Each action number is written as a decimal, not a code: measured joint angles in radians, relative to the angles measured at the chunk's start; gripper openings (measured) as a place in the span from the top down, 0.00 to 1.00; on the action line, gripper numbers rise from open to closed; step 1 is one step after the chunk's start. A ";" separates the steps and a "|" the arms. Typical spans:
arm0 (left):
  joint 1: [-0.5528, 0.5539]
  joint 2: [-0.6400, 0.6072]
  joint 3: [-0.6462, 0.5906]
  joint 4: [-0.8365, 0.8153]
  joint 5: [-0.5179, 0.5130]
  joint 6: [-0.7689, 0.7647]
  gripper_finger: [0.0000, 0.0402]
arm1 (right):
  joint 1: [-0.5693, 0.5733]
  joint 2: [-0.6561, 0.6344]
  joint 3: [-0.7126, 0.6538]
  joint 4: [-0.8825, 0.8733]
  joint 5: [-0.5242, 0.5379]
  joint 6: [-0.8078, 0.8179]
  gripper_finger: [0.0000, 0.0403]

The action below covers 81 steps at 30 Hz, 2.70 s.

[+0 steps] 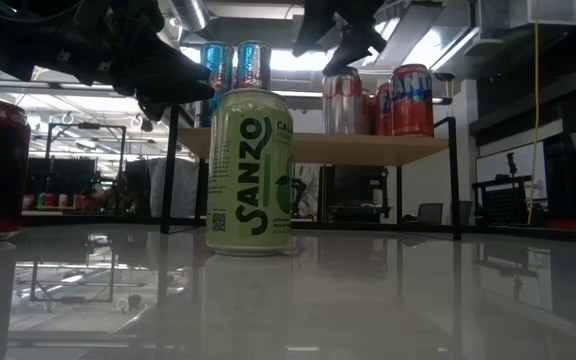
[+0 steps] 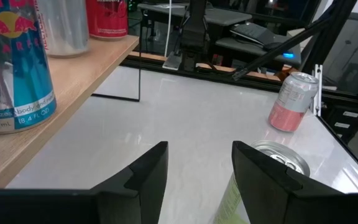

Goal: Sort soda cans
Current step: Put the red-silver soda can on the shelf aligned with the red-silver soda can

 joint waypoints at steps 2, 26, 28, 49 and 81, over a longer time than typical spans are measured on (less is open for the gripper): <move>0.000 0.000 0.000 0.000 0.000 0.000 0.57 | -0.006 0.000 0.000 -0.002 0.020 0.004 0.05; 0.000 0.000 0.000 0.000 0.000 0.000 0.57 | -0.024 -0.003 0.000 -0.015 0.112 0.037 0.05; 0.000 0.000 0.000 0.000 0.000 0.000 0.57 | -0.024 -0.011 0.000 0.013 0.109 0.037 0.05; 0.000 0.000 0.000 -0.001 0.000 0.000 0.57 | -0.082 0.021 0.000 0.178 0.073 0.078 0.05; 0.000 0.000 0.000 -0.002 0.000 0.000 0.57 | -0.090 0.016 0.001 0.037 0.167 0.131 0.05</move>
